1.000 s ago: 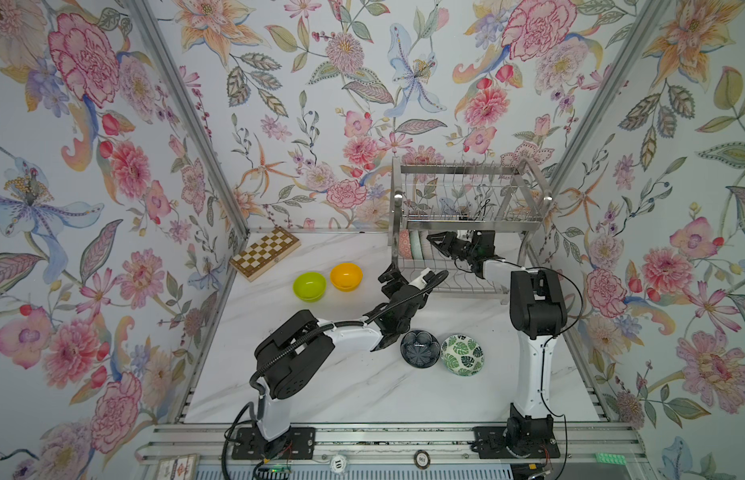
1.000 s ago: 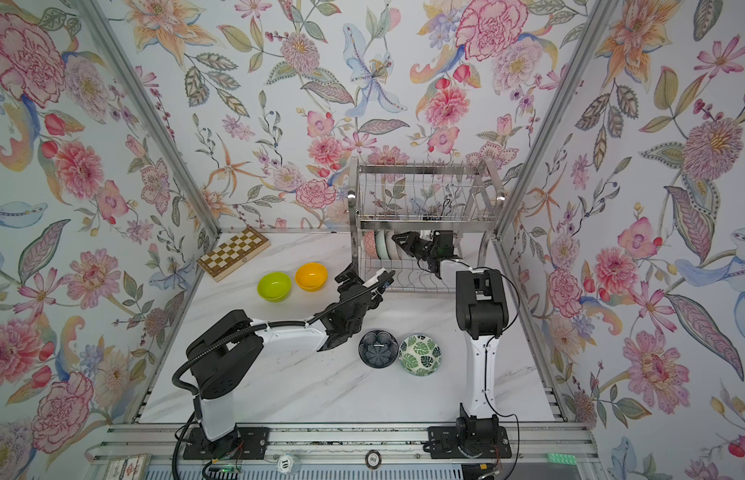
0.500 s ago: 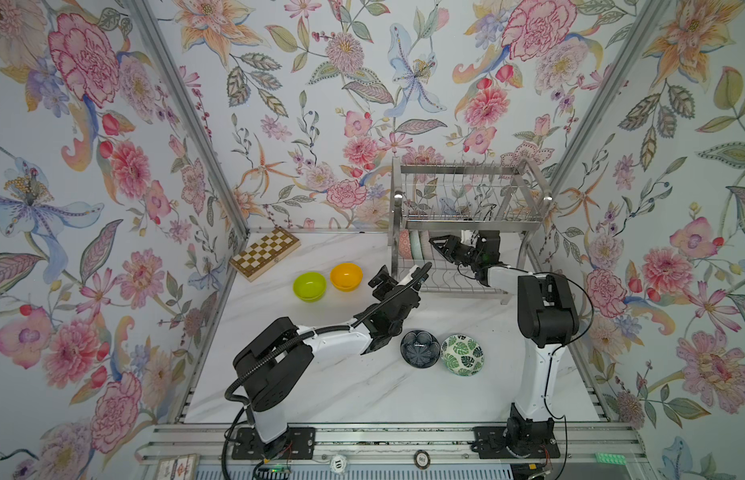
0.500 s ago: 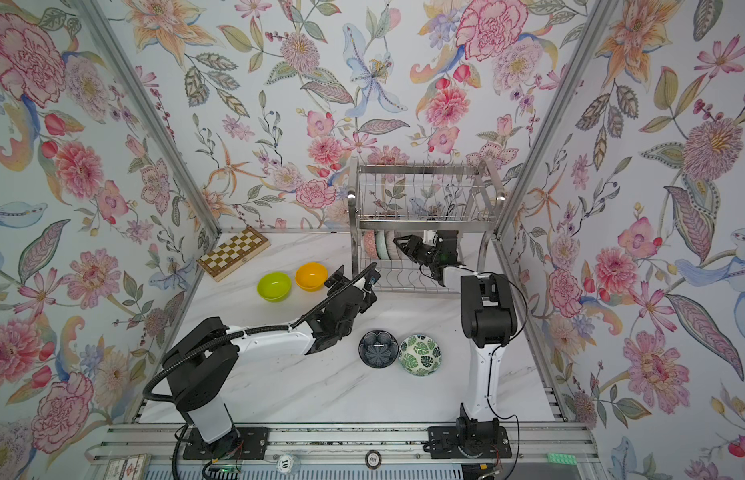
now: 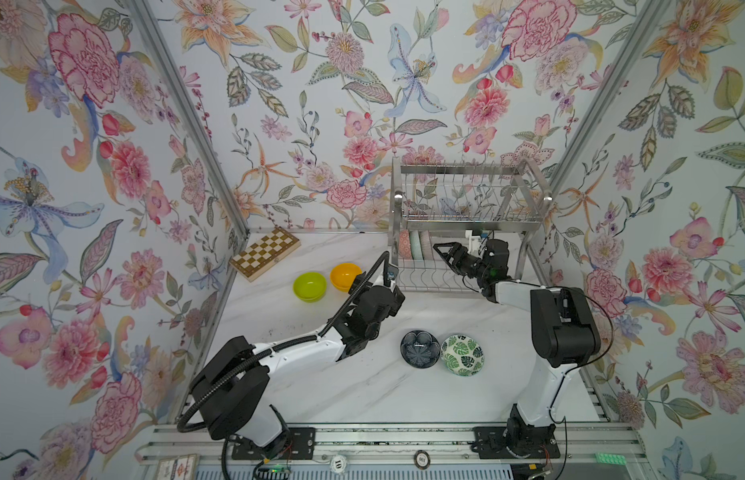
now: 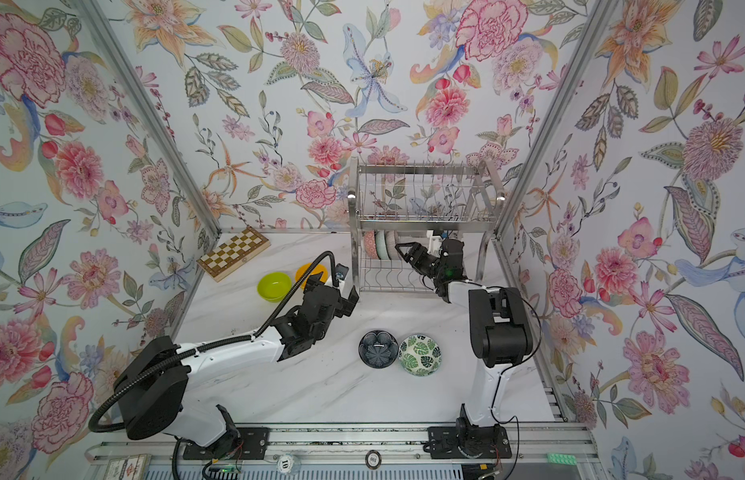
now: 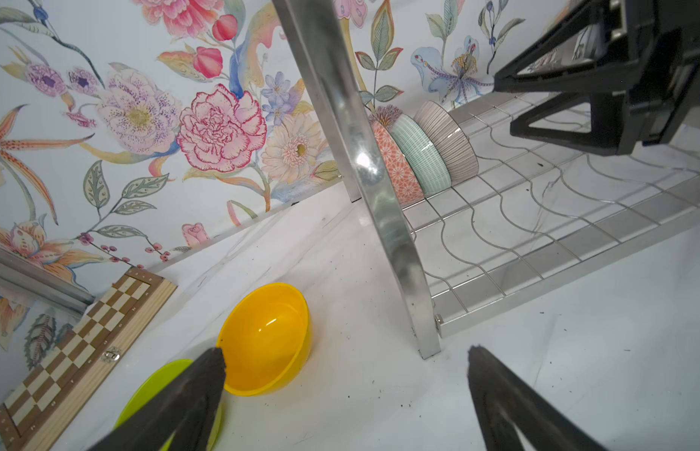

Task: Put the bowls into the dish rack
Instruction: 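Open right gripper to release the striped bowl and withdraw from rack, then move right gripper down to the green-leaf bowl rim while left gripper retracts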

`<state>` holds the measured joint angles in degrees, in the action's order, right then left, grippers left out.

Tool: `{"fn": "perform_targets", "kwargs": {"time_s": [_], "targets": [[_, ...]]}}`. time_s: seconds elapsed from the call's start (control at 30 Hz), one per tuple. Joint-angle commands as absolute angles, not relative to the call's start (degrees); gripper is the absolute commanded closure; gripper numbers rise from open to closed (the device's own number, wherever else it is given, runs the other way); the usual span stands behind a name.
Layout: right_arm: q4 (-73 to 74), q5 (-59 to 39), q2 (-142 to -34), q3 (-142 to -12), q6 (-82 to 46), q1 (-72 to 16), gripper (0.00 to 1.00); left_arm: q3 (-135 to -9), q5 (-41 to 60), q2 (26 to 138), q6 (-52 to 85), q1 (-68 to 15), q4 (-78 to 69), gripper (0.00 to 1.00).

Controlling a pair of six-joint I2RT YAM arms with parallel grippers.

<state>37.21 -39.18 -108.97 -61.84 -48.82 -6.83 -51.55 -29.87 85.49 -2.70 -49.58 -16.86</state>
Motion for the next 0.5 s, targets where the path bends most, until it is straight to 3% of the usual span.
{"fn": "perform_targets", "kwargs": {"time_s": [0.0,0.17,0.47], "targets": [[37.0,-37.0,-105.1,-59.7,-46.7,-8.1,0.12,-49.1,-26.0,81.8,4.0,-47.9,-14.5,0.01],[30.2,-32.7,-100.2,-56.6,-43.5,-9.6,0.01,-45.7,-21.2,77.3,10.4,-45.1,-13.8,0.01],[8.8,-17.4,-88.4,-49.8,-38.3,-12.9,0.01,-37.7,-11.5,73.7,17.6,-43.3,-22.0,0.01]]}}
